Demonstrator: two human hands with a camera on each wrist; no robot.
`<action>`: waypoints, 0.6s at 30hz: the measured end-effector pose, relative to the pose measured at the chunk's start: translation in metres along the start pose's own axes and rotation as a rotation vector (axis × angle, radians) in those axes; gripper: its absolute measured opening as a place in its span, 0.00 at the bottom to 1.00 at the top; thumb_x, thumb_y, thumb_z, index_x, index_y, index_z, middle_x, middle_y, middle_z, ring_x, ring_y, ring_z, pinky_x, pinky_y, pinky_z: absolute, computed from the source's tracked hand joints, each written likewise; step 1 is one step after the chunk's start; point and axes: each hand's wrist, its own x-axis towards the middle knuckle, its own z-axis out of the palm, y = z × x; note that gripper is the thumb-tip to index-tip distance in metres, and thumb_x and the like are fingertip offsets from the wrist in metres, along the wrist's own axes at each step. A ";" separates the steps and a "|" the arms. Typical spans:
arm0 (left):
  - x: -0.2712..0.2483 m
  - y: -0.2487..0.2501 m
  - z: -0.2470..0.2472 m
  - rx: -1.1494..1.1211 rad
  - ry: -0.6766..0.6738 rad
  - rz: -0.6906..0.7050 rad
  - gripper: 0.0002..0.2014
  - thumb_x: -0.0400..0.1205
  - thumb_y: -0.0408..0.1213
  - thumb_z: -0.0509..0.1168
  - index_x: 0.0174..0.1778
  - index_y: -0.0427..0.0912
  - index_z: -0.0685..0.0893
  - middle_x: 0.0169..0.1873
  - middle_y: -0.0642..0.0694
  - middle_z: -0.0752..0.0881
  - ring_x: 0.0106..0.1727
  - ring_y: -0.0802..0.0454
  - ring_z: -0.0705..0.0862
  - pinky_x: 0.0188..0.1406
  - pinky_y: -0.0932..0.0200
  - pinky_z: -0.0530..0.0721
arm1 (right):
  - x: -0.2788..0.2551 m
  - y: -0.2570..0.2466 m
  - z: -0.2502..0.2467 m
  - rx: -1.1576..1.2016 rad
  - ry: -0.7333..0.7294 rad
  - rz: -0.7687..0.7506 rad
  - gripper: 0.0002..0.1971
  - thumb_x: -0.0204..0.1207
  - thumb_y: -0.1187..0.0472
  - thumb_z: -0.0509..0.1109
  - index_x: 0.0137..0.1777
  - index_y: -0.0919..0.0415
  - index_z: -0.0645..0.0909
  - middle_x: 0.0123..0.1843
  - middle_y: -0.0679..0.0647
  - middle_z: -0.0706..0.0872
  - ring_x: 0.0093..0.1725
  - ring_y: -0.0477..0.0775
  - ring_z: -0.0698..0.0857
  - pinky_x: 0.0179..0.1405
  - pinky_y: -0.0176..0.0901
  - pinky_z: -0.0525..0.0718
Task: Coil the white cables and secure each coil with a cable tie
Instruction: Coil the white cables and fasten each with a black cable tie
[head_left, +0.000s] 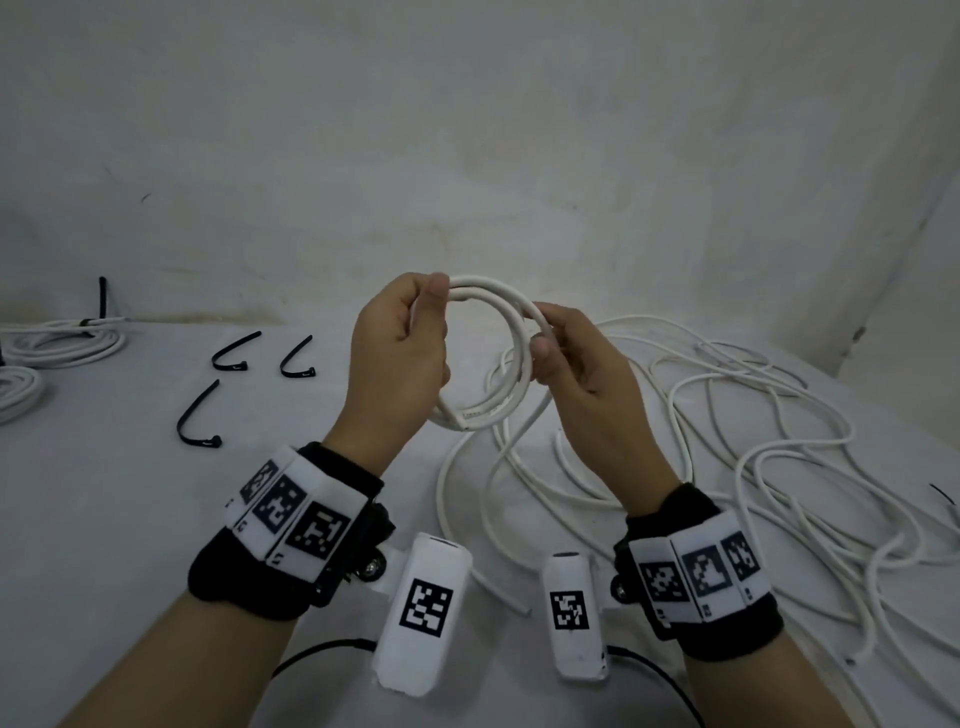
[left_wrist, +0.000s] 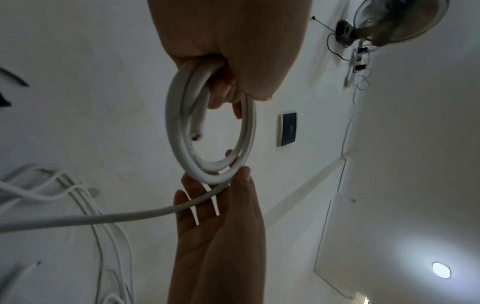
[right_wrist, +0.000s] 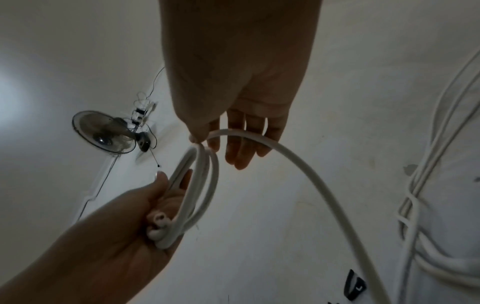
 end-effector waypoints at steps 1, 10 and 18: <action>0.000 0.000 0.001 -0.039 0.011 -0.013 0.15 0.88 0.42 0.53 0.39 0.39 0.77 0.20 0.52 0.66 0.19 0.59 0.61 0.17 0.65 0.65 | -0.001 -0.002 0.002 0.010 -0.022 0.018 0.12 0.83 0.56 0.64 0.64 0.54 0.77 0.40 0.45 0.85 0.41 0.43 0.85 0.44 0.40 0.84; -0.003 -0.002 0.000 0.009 -0.071 0.029 0.13 0.78 0.48 0.67 0.52 0.47 0.75 0.26 0.50 0.75 0.22 0.55 0.71 0.21 0.62 0.76 | -0.003 -0.001 0.013 -0.028 0.007 0.039 0.14 0.82 0.65 0.65 0.67 0.59 0.76 0.42 0.52 0.87 0.38 0.50 0.87 0.41 0.51 0.88; -0.002 -0.004 -0.004 0.194 -0.106 0.170 0.03 0.85 0.38 0.61 0.48 0.43 0.77 0.32 0.43 0.76 0.26 0.56 0.76 0.24 0.63 0.84 | -0.003 0.002 0.011 -0.097 -0.003 0.022 0.14 0.84 0.66 0.61 0.67 0.61 0.76 0.40 0.51 0.86 0.36 0.47 0.83 0.35 0.29 0.79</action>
